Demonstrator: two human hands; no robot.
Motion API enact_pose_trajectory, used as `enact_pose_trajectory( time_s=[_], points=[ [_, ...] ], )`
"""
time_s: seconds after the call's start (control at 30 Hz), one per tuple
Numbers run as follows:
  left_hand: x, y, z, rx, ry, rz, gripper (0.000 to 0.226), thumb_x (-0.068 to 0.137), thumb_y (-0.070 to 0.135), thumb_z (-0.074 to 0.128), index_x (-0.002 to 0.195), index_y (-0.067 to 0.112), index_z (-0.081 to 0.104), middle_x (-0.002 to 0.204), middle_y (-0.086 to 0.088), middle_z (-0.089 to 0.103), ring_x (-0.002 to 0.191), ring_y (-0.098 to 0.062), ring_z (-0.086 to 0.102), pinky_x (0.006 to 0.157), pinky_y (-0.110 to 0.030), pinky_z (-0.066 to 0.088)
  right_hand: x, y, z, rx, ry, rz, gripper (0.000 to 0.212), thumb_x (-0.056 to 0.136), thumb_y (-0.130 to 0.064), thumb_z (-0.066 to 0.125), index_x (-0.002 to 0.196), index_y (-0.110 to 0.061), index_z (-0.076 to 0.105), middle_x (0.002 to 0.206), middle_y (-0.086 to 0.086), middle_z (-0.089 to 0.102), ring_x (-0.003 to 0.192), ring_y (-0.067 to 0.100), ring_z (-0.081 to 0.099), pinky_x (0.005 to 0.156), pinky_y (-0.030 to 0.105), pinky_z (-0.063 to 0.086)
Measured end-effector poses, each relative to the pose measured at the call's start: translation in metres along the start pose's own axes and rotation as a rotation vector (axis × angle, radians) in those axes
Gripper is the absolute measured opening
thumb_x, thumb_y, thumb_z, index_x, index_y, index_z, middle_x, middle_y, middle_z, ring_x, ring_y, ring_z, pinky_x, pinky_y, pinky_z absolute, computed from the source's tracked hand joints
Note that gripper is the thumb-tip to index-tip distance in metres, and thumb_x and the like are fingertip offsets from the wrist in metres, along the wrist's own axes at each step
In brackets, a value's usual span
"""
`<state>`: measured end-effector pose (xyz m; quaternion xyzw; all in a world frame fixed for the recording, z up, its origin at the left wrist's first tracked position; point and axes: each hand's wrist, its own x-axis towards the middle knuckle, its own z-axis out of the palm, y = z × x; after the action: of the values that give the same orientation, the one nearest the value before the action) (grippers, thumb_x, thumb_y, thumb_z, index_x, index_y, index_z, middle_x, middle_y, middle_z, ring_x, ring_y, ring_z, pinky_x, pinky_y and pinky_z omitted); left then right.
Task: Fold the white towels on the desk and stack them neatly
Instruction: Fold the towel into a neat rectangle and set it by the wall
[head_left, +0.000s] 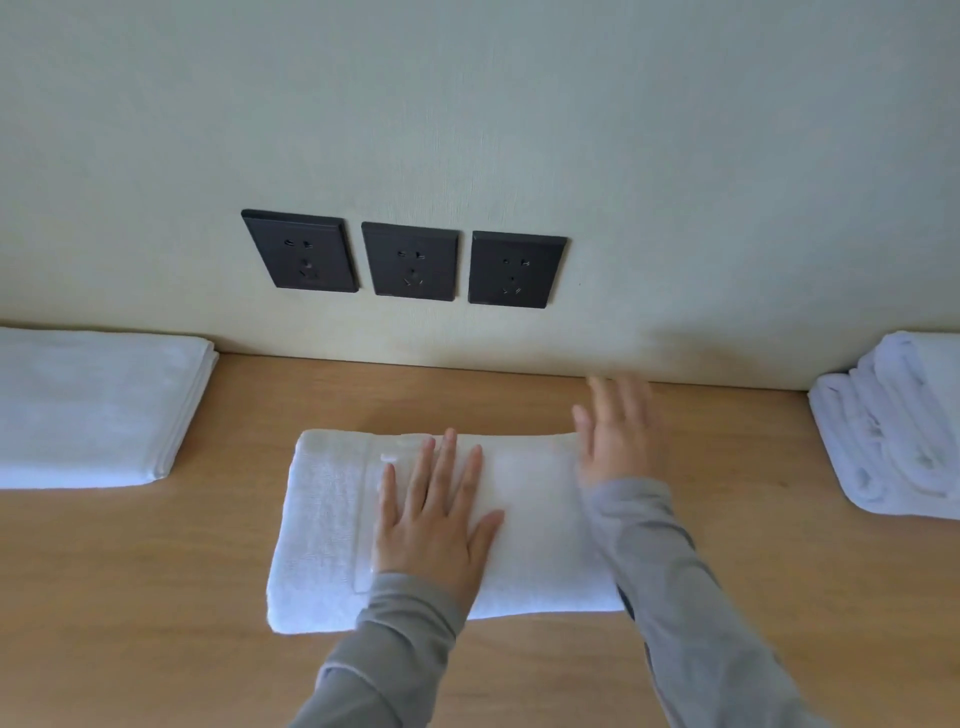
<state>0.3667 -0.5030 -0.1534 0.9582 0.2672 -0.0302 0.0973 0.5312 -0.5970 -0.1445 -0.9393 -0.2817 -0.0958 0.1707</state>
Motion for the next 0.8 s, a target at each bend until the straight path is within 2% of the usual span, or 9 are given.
enact_pose_trajectory(
  time_s=[0.07, 0.1, 0.17, 0.27, 0.4, 0.5, 0.6, 0.7, 0.8],
  points=[
    [0.007, -0.003, 0.005, 0.003, 0.014, -0.025, 0.065, 0.091, 0.051, -0.004, 0.145, 0.028, 0.024, 0.153, -0.001, 0.023, 0.141, -0.022, 0.022, 0.113, -0.051, 0.017, -0.027, -0.023, 0.000, 0.022, -0.036, -0.298, 0.042, 0.094, -0.028, 0.035, 0.124, -0.009, 0.059, 0.136, 0.009, 0.053, 0.130, 0.028, 0.045, 0.105, 0.053, 0.035],
    [0.009, -0.006, 0.009, 0.024, -0.006, -0.019, 0.064, 0.089, 0.051, -0.004, 0.147, 0.030, 0.013, 0.156, 0.000, 0.013, 0.143, -0.020, 0.012, 0.115, -0.048, 0.008, -0.040, -0.030, 0.004, -0.018, -0.150, -0.367, 0.048, 0.095, -0.031, 0.028, 0.129, -0.012, 0.055, 0.140, 0.005, 0.049, 0.134, 0.024, 0.040, 0.109, 0.054, 0.029],
    [0.012, -0.010, 0.023, 0.048, -0.008, 0.017, 0.061, 0.084, 0.052, -0.016, 0.143, 0.033, -0.017, 0.155, 0.004, -0.017, 0.141, -0.017, -0.018, 0.112, -0.044, -0.018, -0.057, -0.031, 0.013, -0.096, -0.368, -0.374, 0.059, 0.094, -0.038, 0.010, 0.145, -0.016, 0.031, 0.154, 0.000, 0.024, 0.144, 0.017, 0.015, 0.116, 0.048, 0.007],
    [0.022, -0.011, 0.030, 0.068, -0.034, -0.004, 0.057, 0.083, 0.052, -0.020, 0.136, 0.033, -0.032, 0.148, 0.006, -0.033, 0.134, -0.014, -0.033, 0.105, -0.041, -0.029, -0.051, -0.021, 0.032, -0.136, -0.453, -0.318, 0.062, 0.090, -0.041, -0.006, 0.149, -0.021, -0.004, 0.157, -0.008, -0.010, 0.140, 0.007, -0.019, 0.113, 0.037, -0.016],
    [0.024, -0.024, 0.022, 0.005, -0.034, 0.044, 0.055, 0.088, 0.053, -0.007, 0.136, 0.035, -0.028, 0.151, 0.009, -0.028, 0.131, -0.008, -0.033, 0.109, -0.037, -0.021, -0.042, -0.014, 0.034, -0.129, -0.506, -0.327, 0.059, 0.092, -0.045, -0.002, 0.147, -0.027, -0.013, 0.155, -0.013, -0.017, 0.136, 0.000, -0.025, 0.114, 0.035, -0.016],
    [0.008, -0.061, 0.019, 0.057, 0.023, 0.051, 0.069, 0.078, 0.064, -0.019, 0.141, 0.035, -0.022, 0.150, 0.013, -0.026, 0.134, -0.009, -0.029, 0.111, -0.033, -0.018, -0.045, 0.024, 0.025, -0.171, -0.494, -0.257, 0.066, 0.086, -0.055, -0.013, 0.144, -0.025, -0.020, 0.152, -0.013, -0.023, 0.138, 0.003, -0.025, 0.114, 0.034, -0.013],
    [0.001, -0.085, 0.019, 0.018, 0.024, 0.027, 0.079, 0.077, 0.067, -0.022, 0.145, 0.028, -0.012, 0.152, 0.012, -0.016, 0.140, -0.009, -0.017, 0.115, -0.034, -0.010, -0.046, 0.049, 0.023, -0.117, -0.496, -0.175, 0.074, 0.083, -0.058, -0.013, 0.147, -0.020, -0.011, 0.152, -0.011, -0.020, 0.138, 0.000, -0.024, 0.114, 0.028, -0.013],
    [0.013, -0.090, 0.021, -0.051, -0.056, 0.025, 0.074, 0.075, 0.070, -0.019, 0.139, 0.032, -0.027, 0.148, 0.016, -0.030, 0.135, -0.004, -0.030, 0.113, -0.032, -0.018, -0.042, 0.050, 0.031, -0.042, -0.487, -0.167, 0.070, 0.089, -0.056, -0.004, 0.149, -0.020, -0.007, 0.153, -0.012, -0.018, 0.137, -0.003, -0.021, 0.114, 0.024, -0.012],
    [0.018, -0.093, 0.012, -0.094, -0.169, 0.028, 0.063, 0.088, 0.058, 0.000, 0.138, 0.030, -0.028, 0.151, 0.011, -0.028, 0.134, -0.003, -0.031, 0.113, -0.033, -0.018, -0.038, 0.049, 0.027, -0.046, -0.530, -0.158, 0.063, 0.096, -0.049, 0.008, 0.149, -0.019, -0.007, 0.157, -0.006, -0.014, 0.137, -0.001, -0.021, 0.115, 0.027, -0.012]
  ],
)
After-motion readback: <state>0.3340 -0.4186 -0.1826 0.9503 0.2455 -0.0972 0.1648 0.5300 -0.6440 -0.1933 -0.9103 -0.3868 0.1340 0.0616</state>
